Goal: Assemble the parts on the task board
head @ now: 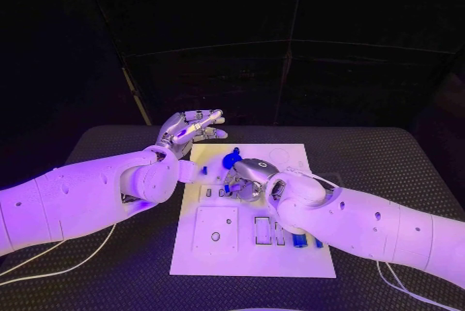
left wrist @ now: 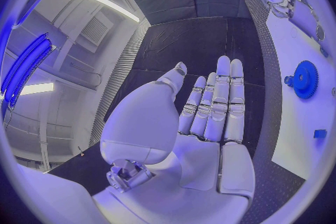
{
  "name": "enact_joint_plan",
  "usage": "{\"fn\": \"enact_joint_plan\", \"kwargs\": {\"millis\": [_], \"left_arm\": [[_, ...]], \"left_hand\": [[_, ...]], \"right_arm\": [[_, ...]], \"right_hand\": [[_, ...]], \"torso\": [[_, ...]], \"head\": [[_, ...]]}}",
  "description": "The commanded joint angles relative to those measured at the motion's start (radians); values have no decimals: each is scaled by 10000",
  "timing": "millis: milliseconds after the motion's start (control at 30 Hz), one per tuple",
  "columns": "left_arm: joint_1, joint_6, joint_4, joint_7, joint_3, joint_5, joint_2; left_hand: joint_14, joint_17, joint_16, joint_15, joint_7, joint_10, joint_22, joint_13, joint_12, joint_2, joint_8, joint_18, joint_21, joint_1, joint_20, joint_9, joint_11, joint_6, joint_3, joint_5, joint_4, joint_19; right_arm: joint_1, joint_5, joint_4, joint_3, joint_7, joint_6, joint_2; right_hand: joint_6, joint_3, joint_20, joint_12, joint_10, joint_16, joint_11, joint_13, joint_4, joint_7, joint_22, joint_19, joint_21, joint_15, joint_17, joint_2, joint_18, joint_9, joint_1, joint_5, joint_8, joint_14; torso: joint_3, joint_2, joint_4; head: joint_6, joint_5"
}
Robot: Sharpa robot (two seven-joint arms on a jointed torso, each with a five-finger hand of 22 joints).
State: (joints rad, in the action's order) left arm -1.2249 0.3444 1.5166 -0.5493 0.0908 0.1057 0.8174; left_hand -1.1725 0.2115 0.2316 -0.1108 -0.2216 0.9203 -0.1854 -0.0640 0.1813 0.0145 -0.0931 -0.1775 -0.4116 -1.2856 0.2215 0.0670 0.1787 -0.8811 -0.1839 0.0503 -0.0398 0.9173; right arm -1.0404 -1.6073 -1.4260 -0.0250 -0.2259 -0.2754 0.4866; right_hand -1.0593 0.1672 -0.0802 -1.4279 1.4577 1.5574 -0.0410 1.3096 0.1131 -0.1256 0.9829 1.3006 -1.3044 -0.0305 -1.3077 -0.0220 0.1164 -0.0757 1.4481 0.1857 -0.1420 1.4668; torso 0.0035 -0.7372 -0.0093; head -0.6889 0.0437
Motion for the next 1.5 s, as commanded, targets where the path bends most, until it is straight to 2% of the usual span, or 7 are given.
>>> {"fn": "enact_joint_plan", "kwargs": {"millis": [33, 367, 767, 967, 1100, 1300, 1500], "left_arm": [[-17, -84, 14, -37, -9, 3, -2], [-17, -80, 20, -31, -9, 3, 4], [-17, -79, 20, -29, -9, 3, 3], [-17, -87, 15, -22, -9, 3, -3], [-17, -85, 9, -19, -9, 3, 0], [-17, -95, 6, -17, -9, 3, 0], [-16, -109, -21, -13, -9, 3, -2]], "left_hand": [[24, 11, -63, -24, -168, 51, 10, 1, -53, 12, 43, -44, -42, 64, -6, 2, 11, -69, 20, 41, 50, -33], [23, 15, -68, -24, -173, 43, 11, 4, -64, 7, 53, -44, -44, 64, -6, -2, 14, -59, 21, 41, 55, -34], [23, 15, -68, -24, -173, 43, 11, 4, -64, 7, 53, -44, -44, 64, -6, -2, 14, -59, 21, 41, 55, -34], [23, 15, -68, -24, -173, 43, 11, 4, -64, 7, 53, -44, -44, 64, -6, -2, 14, -59, 21, 41, 55, -34], [23, 15, -68, -24, -173, 43, 11, 4, -64, 7, 53, -44, -44, 64, -6, -2, 14, -59, 21, 41, 55, -34], [23, 23, -78, -27, -180, 37, 13, 6, -80, 8, 65, -43, -46, 66, -5, -5, 19, -52, 19, 41, 62, -37], [22, 24, -79, -27, -181, 37, 13, 6, -80, 8, 66, -43, -47, 67, -5, -4, 19, -53, 19, 41, 61, -37]], "right_arm": [[39, -71, 25, 45, -186, 497, 1], [39, -176, -11, 46, -332, 548, 13], [40, -236, -15, 46, -431, 414, -4], [40, -241, -14, 46, -464, 274, -14], [40, -271, -13, 46, -525, 171, -20], [41, -287, -16, 46, -580, -30, -22], [110, -322, -262, 45, -503, -636, 57]], "right_hand": [[-8, 20, 3, 54, -54, 14, -27, 901, 25, -23, -18, -96, 36, 34, -2304, -25, -79, 19, -135, -52, 1, 965], [97, -94, -32, 152, -128, -17, -75, 807, 79, -77, -100, -135, 91, 74, -2228, -265, -67, 54, -373, -88, 105, 947], [273, -149, -67, 267, -222, -37, -128, 695, 116, -141, -182, -172, 144, 115, -2181, -387, -54, 83, -501, -86, 228, 936], [580, -272, -127, 419, -359, -62, -215, 544, 195, -235, -283, -219, 208, 187, -2123, -560, -40, 102, -687, -143, 403, 922], [900, -457, -184, 516, -461, -89, -287, 447, 325, -308, -381, -264, 268, 249, -2060, -707, -25, 107, -897, -116, 556, 907], [1399, -806, -279, 854, -821, -122, -402, 73, 661, -430, -528, -331, 363, 348, -1990, -911, 0, 94, -1097, -90, 712, 889], [1681, -953, -335, 965, -971, -118, -470, -70, 907, -504, -591, -359, 402, 407, -2004, -1035, 11, 82, -965, 11, 717, 892]], "torso": [[0, 2, -1], [-2, 0, 4], [0, -5, -3], [5, -8, 0], [10, -3, -4], [0, -5, 8], [13, 0, 4]], "head": [[3, -1], [2, -8], [0, 0], [-10, -9], [-5, -15], [2, -35], [15, -38]]}}
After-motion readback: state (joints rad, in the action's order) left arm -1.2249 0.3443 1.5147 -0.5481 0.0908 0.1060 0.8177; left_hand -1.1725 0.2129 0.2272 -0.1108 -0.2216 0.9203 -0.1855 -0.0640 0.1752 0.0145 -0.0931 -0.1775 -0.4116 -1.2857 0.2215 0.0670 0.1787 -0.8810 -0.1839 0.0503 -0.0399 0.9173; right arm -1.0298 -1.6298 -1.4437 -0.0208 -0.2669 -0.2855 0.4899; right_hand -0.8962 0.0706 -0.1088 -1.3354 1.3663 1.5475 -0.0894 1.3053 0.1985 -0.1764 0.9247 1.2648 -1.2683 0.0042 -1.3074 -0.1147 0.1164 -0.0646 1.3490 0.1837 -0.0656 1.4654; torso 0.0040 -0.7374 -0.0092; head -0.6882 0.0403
